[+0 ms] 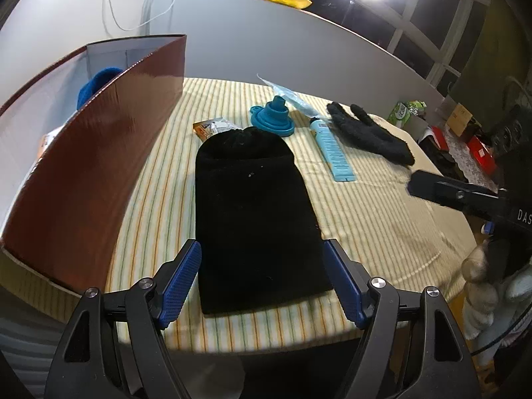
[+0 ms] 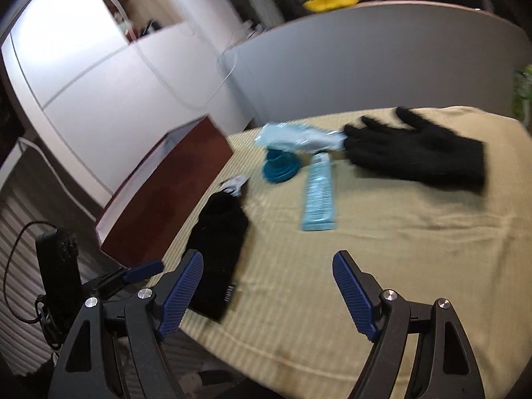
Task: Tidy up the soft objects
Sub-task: 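Move the right tool back to the black velvet pouch and close on it, then lift the black pouch with the right tool and carry it over the shoebox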
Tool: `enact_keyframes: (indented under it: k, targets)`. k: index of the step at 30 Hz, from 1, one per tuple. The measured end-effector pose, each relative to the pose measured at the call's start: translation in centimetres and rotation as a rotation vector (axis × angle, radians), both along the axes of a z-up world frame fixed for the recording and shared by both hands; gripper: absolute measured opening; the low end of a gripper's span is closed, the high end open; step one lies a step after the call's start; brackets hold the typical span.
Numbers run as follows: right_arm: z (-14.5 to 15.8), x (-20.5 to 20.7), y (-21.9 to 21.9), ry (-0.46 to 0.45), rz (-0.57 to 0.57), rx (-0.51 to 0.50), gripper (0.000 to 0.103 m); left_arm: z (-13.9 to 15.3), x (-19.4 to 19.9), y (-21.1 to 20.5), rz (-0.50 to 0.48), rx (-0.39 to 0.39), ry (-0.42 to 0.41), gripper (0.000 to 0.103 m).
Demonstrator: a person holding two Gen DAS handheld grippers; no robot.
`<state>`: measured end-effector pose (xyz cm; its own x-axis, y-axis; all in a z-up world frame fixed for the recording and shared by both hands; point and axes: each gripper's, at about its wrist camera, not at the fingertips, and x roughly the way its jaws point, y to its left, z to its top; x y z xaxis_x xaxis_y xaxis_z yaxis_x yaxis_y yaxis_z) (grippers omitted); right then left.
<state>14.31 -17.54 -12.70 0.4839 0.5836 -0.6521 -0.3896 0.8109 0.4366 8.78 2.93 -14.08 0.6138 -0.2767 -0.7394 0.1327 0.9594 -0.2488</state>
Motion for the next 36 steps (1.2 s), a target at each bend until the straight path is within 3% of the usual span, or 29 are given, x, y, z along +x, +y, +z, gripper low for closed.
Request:
enact_keyframes:
  k: [4, 9, 20, 26, 29, 36]
  targets:
    - [-1.0, 2.0, 2.6, 0.097, 0.064, 0.015, 0.077, -0.4, 0.7, 0.1, -0.012, 0.011, 0.009, 0.076]
    - [-1.8, 3.5, 4.4, 0.149, 0.086, 0.028, 0.075, -0.8, 1.1, 0.3, -0.015, -0.01, 0.021, 0.076]
    - [-3.3, 4.3, 7.5, 0.198, 0.163, -0.027, 0.045, -1.9, 1.9, 0.8, -0.01, -0.024, 0.061, 0.076]
    - [-4.2, 4.4, 8.8, 0.22, 0.179, -0.063, 0.04, -2.2, 2.4, 1.3, -0.01, -0.078, 0.075, 0.076]
    - [-4.5, 4.5, 9.1, 0.231, 0.181, -0.055, 0.037, -2.2, 2.4, 1.4, -0.009, -0.092, 0.074, 0.073]
    - [-5.2, 5.2, 9.0, 0.277, 0.163, 0.015, 0.031, -2.1, 2.2, 0.9, -0.01, -0.074, 0.054, 0.055]
